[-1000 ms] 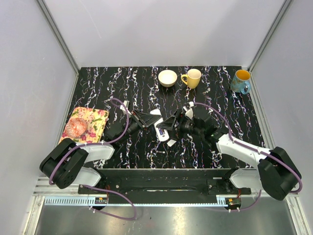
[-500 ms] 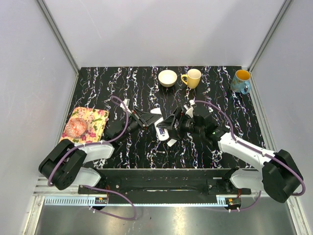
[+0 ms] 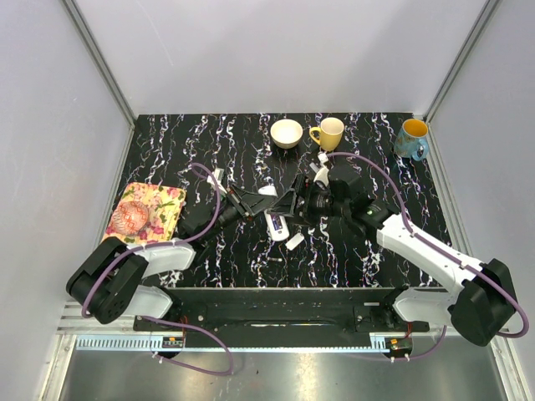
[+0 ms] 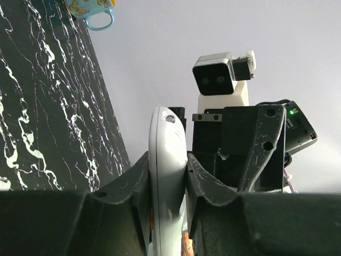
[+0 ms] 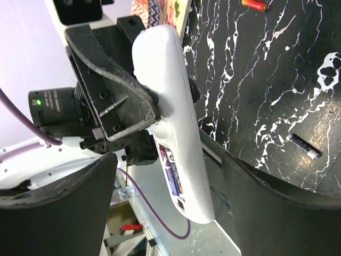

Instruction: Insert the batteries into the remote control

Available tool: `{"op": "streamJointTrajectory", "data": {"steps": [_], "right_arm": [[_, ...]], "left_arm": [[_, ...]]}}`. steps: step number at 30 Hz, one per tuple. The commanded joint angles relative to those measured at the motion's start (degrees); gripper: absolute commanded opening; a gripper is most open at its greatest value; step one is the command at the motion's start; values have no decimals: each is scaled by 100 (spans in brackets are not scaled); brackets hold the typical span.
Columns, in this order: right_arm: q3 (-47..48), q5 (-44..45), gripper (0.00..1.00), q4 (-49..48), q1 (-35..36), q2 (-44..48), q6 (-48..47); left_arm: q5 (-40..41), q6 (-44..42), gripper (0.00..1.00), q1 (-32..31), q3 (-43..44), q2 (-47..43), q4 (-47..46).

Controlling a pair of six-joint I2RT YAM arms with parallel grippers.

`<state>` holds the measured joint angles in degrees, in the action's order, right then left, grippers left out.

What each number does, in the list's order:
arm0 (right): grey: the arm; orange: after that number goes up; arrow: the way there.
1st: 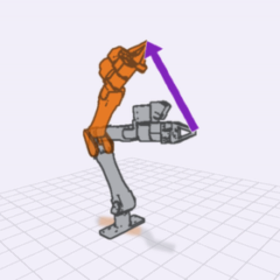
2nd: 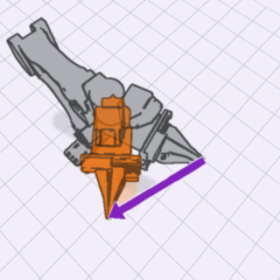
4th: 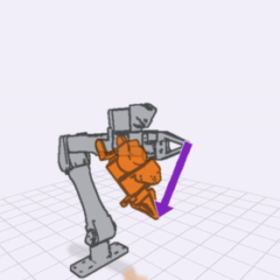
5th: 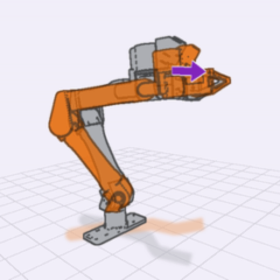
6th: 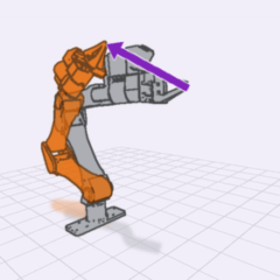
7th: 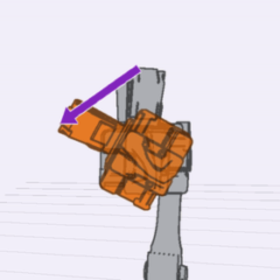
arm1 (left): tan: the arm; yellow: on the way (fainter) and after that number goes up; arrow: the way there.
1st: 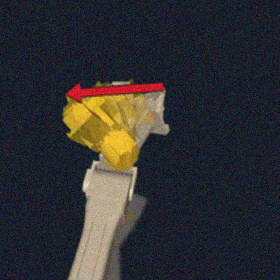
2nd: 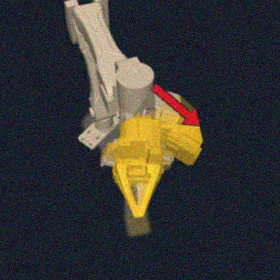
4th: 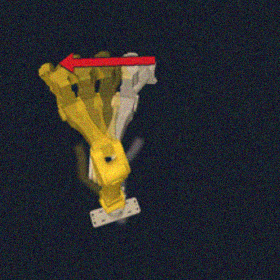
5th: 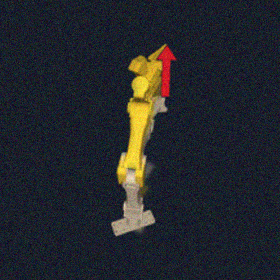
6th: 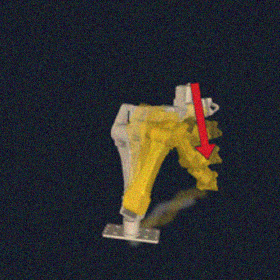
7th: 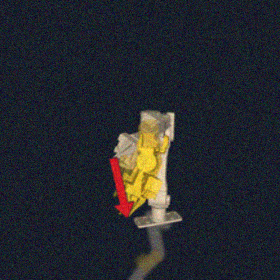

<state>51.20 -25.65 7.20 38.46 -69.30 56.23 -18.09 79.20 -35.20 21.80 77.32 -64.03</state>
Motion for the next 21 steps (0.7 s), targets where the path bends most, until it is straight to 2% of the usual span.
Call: {"op": "streamJointTrajectory", "data": {"steps": [1, 11, 19, 21], "right_arm": [[250, -335, 80, 422, -5, 30, -858], [39, -388, 64, 317, 4, -40, -1044], [-163, -599, 40, -175, -14, -242, -780], [-216, -617, 39, -219, -5, -268, -754]], "left_arm": [[-186, 245, 0, 4, 166, 29, -759], [-283, 579, 0, 4, 175, 161, -1340], [-353, 746, 0, -4, 166, 266, -2077], [-362, 825, 0, -4, 184, 319, -2210]]}}
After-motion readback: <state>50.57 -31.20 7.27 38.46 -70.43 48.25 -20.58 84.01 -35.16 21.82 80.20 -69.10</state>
